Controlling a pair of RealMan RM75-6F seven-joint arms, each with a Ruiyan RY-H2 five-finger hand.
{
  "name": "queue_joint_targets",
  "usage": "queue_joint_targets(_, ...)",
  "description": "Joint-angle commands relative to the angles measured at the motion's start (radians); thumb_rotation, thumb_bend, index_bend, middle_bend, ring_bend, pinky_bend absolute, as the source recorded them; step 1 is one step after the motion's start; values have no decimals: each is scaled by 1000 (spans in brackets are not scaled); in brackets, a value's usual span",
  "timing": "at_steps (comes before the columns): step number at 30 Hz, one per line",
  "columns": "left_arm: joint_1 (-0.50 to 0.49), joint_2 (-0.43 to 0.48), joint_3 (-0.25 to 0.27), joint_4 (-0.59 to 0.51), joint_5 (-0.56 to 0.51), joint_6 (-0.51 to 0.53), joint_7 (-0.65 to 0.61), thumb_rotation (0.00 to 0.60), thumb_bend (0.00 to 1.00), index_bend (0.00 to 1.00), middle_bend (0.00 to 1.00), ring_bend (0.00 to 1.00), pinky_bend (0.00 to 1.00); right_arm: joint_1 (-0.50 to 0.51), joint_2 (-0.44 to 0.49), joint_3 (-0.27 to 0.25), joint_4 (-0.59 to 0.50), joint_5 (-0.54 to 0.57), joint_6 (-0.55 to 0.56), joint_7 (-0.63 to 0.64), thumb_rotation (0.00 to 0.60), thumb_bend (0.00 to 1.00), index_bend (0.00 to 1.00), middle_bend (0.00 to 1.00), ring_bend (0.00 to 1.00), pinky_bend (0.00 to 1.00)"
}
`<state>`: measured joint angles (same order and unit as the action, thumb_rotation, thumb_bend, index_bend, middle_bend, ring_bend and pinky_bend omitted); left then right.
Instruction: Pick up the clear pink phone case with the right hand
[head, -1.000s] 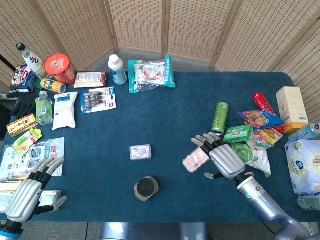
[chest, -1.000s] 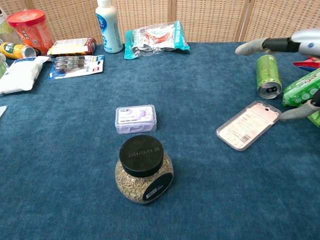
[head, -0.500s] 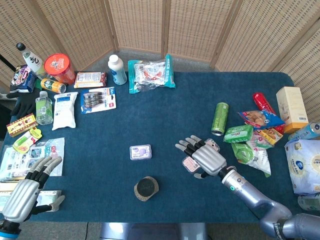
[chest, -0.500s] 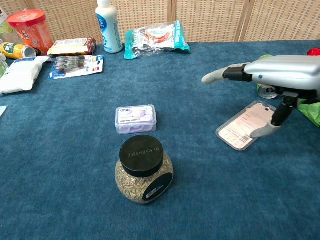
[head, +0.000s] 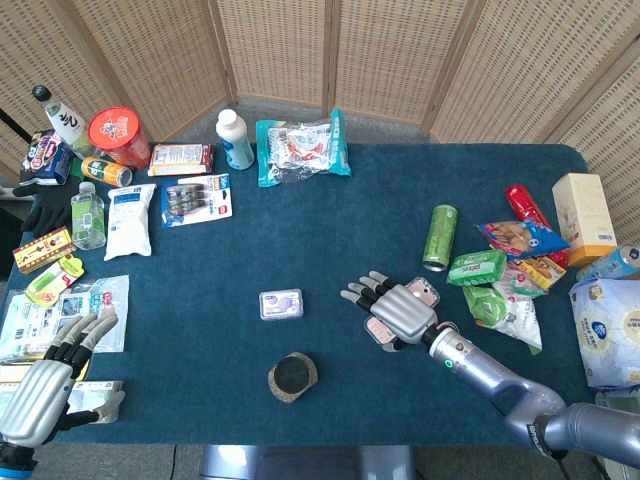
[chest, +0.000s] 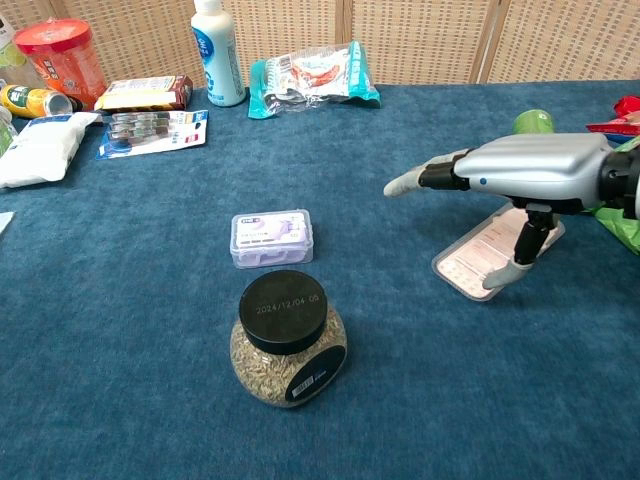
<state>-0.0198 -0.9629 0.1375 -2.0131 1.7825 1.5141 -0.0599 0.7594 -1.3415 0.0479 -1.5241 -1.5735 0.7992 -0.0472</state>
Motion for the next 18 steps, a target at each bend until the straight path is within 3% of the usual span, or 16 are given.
queue_joint_targets(1, 0, 1, 0, -2, 0, 0, 2, 600, 294, 0, 127, 0, 0, 9, -8, -10, 21, -12, 0, 12, 600, 122, 0, 0, 0, 0)
queue_joint_targets(12, 1, 3, 0, -14, 8, -2, 16, 600, 294, 0, 127, 0, 0, 16, -18, -44, 95, -34, 13, 75, 600, 122, 0, 15, 0, 0)
queue_joint_targets(18, 1, 4, 0, -23, 12, -3, 26, 600, 295, 0, 127, 0, 0, 26, -30, -57, 136, -40, 8, 106, 600, 125, 0, 71, 0, 0)
